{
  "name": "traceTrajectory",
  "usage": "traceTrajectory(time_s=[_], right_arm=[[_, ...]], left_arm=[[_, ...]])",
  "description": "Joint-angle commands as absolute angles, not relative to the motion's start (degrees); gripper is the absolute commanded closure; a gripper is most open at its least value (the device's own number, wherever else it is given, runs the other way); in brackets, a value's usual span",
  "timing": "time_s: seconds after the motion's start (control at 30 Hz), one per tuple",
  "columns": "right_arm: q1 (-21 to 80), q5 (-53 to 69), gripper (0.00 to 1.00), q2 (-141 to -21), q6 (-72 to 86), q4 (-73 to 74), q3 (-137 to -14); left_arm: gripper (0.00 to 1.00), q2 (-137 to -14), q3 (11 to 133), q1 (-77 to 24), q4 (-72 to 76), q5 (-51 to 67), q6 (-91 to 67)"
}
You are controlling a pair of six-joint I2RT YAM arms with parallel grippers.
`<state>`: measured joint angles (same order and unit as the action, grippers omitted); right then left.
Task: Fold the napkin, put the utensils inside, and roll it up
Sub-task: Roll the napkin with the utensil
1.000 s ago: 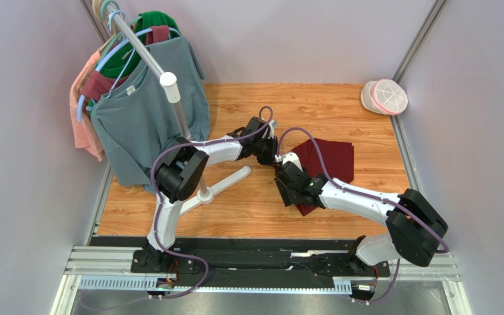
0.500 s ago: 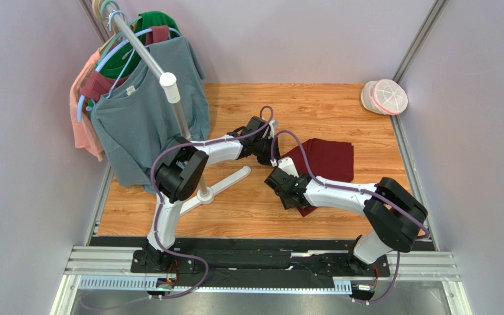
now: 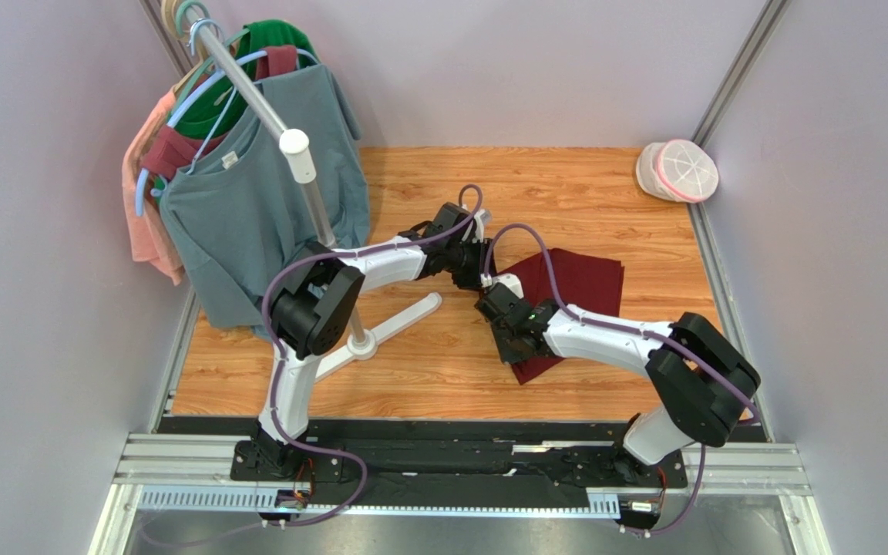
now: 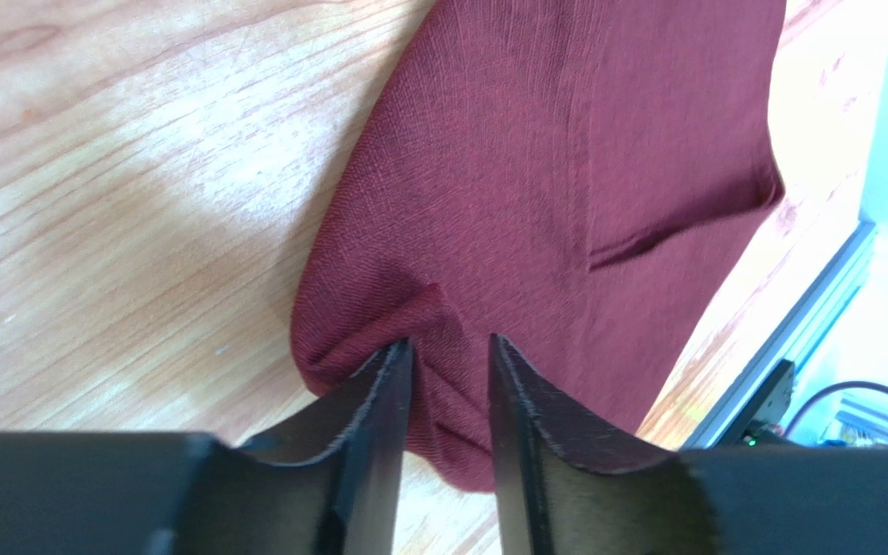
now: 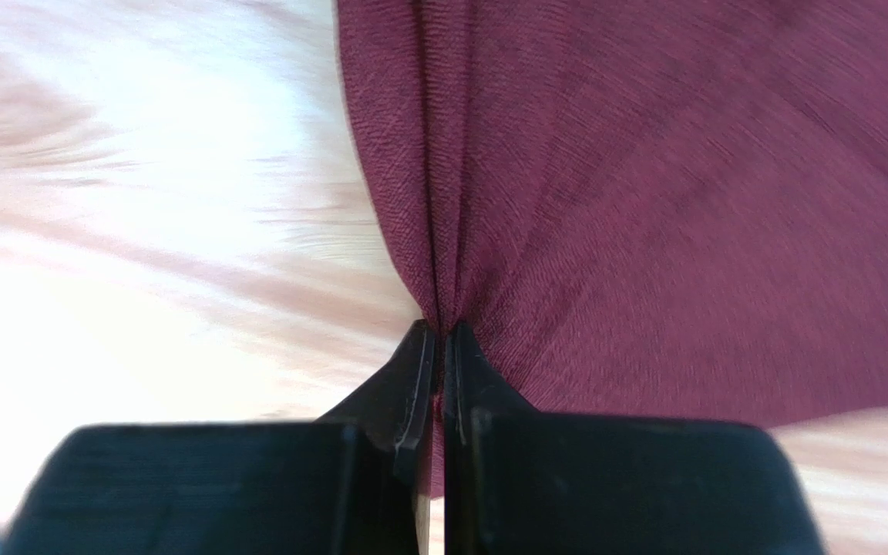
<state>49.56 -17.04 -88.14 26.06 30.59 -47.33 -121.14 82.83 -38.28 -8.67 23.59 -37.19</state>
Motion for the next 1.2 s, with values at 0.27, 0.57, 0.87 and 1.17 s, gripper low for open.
traceTrajectory(time_s=[0.27,0.57,0.87,1.17], right_arm=[[36.1,19.8,1.00,-85.2,25.8,20.6,-43.0],[25.2,35.5,1.00,-86.5,27.5,9.8,-37.0],[16.9,46.8,1.00,-92.2,29.6,1.8,-33.8],[14.2,49.5,1.00,-95.7,30.6,-1.3,-33.7]], left_arm=[[0.40,-110.5,80.3,-37.3,-12.0,18.8,-30.9],[0.33,-107.8,78.1,-37.0,-11.7,19.0,-28.2],[0.30,-107.5,76.1,-37.0,-11.2,18.7,-26.6],[0.31,-106.0,70.7,-36.9,-5.8,21.7,-28.8]])
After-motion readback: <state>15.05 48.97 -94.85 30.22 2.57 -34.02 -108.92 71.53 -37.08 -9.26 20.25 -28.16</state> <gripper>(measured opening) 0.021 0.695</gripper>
